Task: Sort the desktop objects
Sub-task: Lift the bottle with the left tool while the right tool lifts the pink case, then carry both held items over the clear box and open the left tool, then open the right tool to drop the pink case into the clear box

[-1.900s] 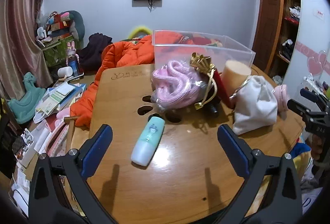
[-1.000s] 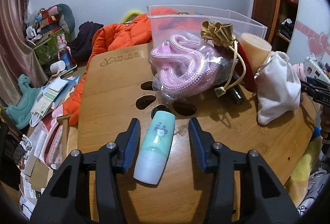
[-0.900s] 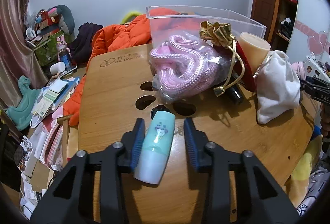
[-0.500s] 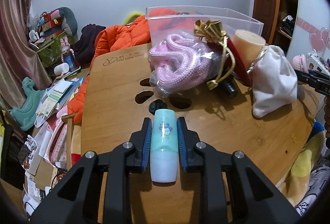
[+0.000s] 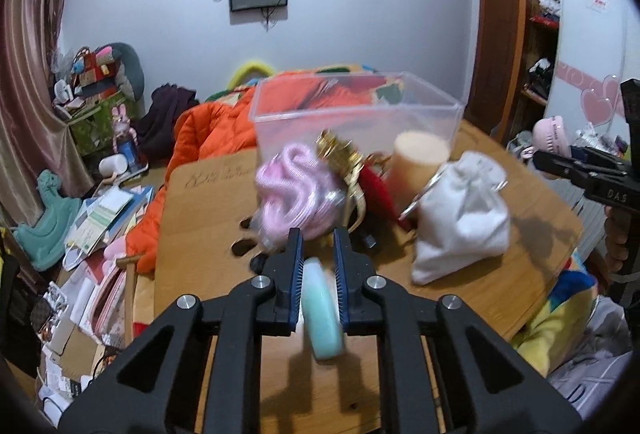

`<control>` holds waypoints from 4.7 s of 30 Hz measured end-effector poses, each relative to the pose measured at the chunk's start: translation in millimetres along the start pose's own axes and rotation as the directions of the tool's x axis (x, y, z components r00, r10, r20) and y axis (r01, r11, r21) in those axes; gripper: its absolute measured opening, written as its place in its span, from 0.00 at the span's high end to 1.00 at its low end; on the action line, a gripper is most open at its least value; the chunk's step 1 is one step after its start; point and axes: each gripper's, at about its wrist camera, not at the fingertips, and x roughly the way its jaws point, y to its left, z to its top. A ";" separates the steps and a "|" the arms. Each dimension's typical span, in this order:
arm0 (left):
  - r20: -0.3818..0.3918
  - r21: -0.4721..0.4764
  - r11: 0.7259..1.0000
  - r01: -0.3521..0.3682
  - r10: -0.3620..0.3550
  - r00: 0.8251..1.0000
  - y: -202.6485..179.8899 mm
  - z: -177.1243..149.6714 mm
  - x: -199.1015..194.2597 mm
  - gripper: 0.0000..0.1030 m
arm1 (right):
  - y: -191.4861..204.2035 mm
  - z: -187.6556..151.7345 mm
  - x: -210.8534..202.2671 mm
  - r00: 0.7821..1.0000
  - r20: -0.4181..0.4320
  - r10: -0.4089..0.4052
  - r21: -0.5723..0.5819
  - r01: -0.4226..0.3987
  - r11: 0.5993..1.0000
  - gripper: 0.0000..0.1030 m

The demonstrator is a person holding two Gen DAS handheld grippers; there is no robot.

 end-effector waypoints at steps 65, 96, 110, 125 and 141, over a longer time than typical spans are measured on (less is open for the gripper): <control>0.077 -0.066 0.995 0.079 -0.074 0.994 -6.8 108.5 21.3 0.76 | 31.7 87.5 45.2 0.992 0.001 0.124 -0.175 -0.122 0.977 0.42; -0.266 0.017 0.997 0.077 -0.070 0.961 32.6 132.0 163.0 0.77 | 12.7 114.2 195.3 0.966 -0.242 0.093 -0.146 -0.132 0.980 0.42; -0.306 0.016 0.991 0.130 -0.118 0.945 25.7 118.1 145.8 0.78 | 12.5 110.2 190.0 0.943 -0.312 0.116 -0.154 -0.170 0.973 0.42; -0.249 0.085 0.993 0.083 -0.059 0.967 10.2 109.6 125.5 0.77 | 12.1 103.2 173.7 0.947 -0.314 0.074 -0.185 -0.138 0.973 0.35; -0.066 0.183 0.982 -0.039 0.052 0.996 -13.9 115.9 73.6 0.45 | 23.4 108.1 114.1 0.987 -0.155 0.041 -0.233 -0.077 0.969 0.22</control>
